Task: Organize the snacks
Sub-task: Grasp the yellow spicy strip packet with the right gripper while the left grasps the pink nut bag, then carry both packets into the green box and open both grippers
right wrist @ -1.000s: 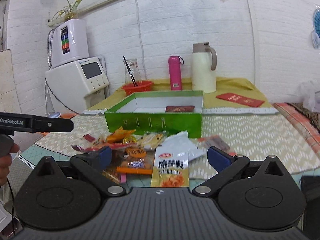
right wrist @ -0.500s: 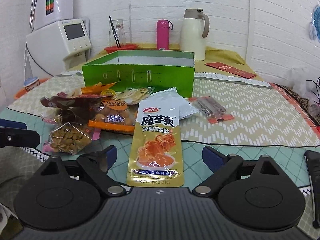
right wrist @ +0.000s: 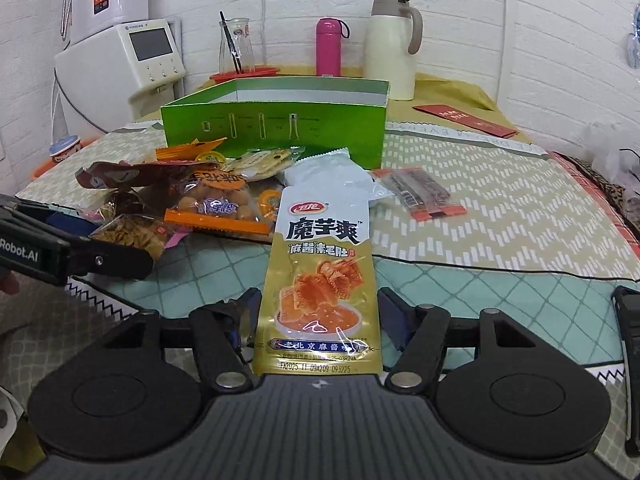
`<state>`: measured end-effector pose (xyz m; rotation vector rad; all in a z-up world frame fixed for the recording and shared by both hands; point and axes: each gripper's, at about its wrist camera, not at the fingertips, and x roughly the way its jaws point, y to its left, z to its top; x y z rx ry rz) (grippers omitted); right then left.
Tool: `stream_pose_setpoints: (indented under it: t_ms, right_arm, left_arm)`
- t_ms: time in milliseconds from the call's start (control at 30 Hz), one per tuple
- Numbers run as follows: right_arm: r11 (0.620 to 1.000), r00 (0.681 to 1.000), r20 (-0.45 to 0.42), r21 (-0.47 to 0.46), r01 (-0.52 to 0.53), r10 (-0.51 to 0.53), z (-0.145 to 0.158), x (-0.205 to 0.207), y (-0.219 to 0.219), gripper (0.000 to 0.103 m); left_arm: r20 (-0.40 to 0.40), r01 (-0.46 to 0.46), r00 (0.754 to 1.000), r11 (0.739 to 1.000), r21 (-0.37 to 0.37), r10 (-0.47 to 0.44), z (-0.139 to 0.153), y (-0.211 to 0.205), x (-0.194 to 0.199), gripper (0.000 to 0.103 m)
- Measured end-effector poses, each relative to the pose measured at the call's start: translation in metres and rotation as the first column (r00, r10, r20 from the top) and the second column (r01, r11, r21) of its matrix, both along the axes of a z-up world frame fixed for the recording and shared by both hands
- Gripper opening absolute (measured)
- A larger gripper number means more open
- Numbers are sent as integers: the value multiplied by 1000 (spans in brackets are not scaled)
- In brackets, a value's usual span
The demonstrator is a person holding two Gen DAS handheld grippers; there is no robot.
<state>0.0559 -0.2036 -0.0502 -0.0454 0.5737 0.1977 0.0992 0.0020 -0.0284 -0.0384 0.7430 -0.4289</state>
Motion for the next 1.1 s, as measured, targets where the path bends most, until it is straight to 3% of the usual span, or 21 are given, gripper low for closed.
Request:
stream_pose_setpoints:
  t_ms: [233,333,467,533,600,667,800,867,933,967,1000,1033,1067,1100]
  right_arm:
    - [1000,1000,13,10,13,-13,-2,-5,-7,103]
    - [1000,1000,19,25,13,-14,-2,-6,-9,103]
    - [999,1000,22,45,18,-19,-2,-7,-10,103]
    - [999,1000,20,47,20,-21,-2,-7,-10,103]
    - [999,1000,14,41,19,-20,-1,-6,-9,103]
    - [1000,1000,8,28,11,-11,0,-3,-6,103]
    - [1000,1000,6,6,22,-22,0,8,-2,103]
    - [1000,1000,4,2,26,-26,-1,12,0,103]
    - [1000,1000,22,-6,21,-21,-2,13,1,103]
    - [1000,999,28,-5,17,-17,-2,13,1,101]
    - [1000,1000,24,-4,10,-10,0,14,1,89]
    - [1000,1000,15,-8,7,-7,1,13,2,84]
    - [1000,1000,19,-12,-1,1,4,12,2,70]
    - [1000,1000,17,-18,-8,8,5,10,3,67]
  left_arm:
    - [67,21,997,988,154,-31,-1,-19,-10,89]
    - [125,81,986,977,196,-107,8,-27,-22,89]
    - [104,91,987,960,264,-122,1,-37,-9,88]
    - [84,79,992,976,201,-97,-2,-29,0,87]
    - [60,56,996,989,138,-64,0,-20,3,66]
    - [69,54,995,985,164,-66,1,-19,-2,62]
    - [79,82,992,981,178,-98,2,-23,-14,63]
    - [92,71,992,982,176,-88,0,-26,-15,71]
    - [100,56,992,986,155,-72,-3,-26,-12,68]
    - [104,52,992,987,155,-68,-2,-27,-11,60]
    - [100,46,993,986,158,-62,0,-28,-11,53]
    - [97,47,993,987,155,-63,1,-29,-12,53]
    - [91,55,994,989,138,-68,3,-28,-13,50]
    - [82,59,994,992,115,-69,5,-27,-16,49]
